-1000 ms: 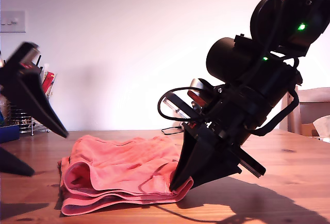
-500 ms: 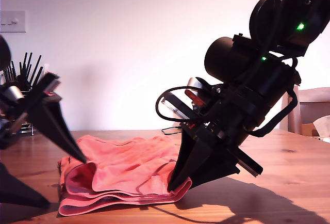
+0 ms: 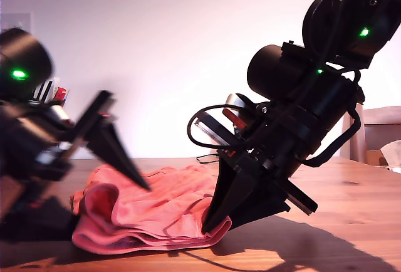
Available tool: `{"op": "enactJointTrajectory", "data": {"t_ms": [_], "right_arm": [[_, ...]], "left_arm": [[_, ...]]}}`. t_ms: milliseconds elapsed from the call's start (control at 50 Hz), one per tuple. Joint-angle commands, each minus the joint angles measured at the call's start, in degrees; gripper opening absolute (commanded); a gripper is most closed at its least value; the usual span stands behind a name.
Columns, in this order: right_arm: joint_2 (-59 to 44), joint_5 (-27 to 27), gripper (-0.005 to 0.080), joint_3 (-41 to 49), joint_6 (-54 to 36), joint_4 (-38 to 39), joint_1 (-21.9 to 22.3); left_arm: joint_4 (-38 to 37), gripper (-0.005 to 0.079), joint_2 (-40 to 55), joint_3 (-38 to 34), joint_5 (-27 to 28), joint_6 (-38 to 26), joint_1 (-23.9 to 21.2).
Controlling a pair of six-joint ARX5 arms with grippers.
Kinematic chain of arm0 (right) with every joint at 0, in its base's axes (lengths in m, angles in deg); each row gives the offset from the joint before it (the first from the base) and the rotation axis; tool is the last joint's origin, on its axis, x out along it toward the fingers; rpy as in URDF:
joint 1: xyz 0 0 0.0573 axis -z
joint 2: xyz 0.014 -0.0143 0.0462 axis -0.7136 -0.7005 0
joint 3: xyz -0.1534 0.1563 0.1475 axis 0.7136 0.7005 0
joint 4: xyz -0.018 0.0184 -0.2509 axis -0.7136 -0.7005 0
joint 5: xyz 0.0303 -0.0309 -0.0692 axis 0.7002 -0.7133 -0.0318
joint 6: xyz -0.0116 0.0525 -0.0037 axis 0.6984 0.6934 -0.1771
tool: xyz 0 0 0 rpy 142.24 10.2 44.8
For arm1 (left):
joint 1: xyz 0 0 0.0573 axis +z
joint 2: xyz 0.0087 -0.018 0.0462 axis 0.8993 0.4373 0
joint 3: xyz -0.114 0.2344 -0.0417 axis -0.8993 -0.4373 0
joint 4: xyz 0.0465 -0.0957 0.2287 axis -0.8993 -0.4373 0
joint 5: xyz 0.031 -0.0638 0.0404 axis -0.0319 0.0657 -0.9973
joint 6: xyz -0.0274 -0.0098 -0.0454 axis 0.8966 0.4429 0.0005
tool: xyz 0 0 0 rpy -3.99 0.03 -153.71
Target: Fold the underwear in front of you. After folding it, place it to the left side.
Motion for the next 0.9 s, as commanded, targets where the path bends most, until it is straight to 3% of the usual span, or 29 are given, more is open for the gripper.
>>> {"op": "enactJointTrajectory", "data": {"t_ms": [0,120,340,480,560,720,880], "right_arm": [[-2.6,-0.2,-0.0013,1.0,-0.5,-0.8,-0.6],[-2.6,-0.2,-0.0013,1.0,-0.5,-0.9,-0.6],[-2.5,-0.2,-0.0013,1.0,-0.9,-1.3,-0.6],[-2.5,1.0,-0.0013,1.0,-0.9,-1.4,-0.6],[-2.5,1.9,-0.0013,1.0,-0.9,-1.1,-0.6],[-2.5,2.4,-0.0013,1.0,-0.9,-0.6,-0.6],[-2.5,2.8,-0.0013,1.0,-0.9,-0.6,-0.6]], "left_arm": [[-2.1,0.0604,3.1,-2.9,-1.1,0.5,-0.3],[-2.2,0.0596,3.1,-2.9,-0.2,0.5,-0.3],[-3.3,0.0462,2.1,-2.8,5.0,-0.8,1.7],[-4.3,0.0432,-0.4,-2.8,6.4,-1.0,3.9],[-6.7,0.0392,-1.9,-2.5,6.0,-1.0,5.0],[-9.7,0.0200,-2.4,-2.5,2.3,-2.4,5.4],[-7.4,0.0156,-2.4,-2.4,1.7,-1.9,5.1]]}}
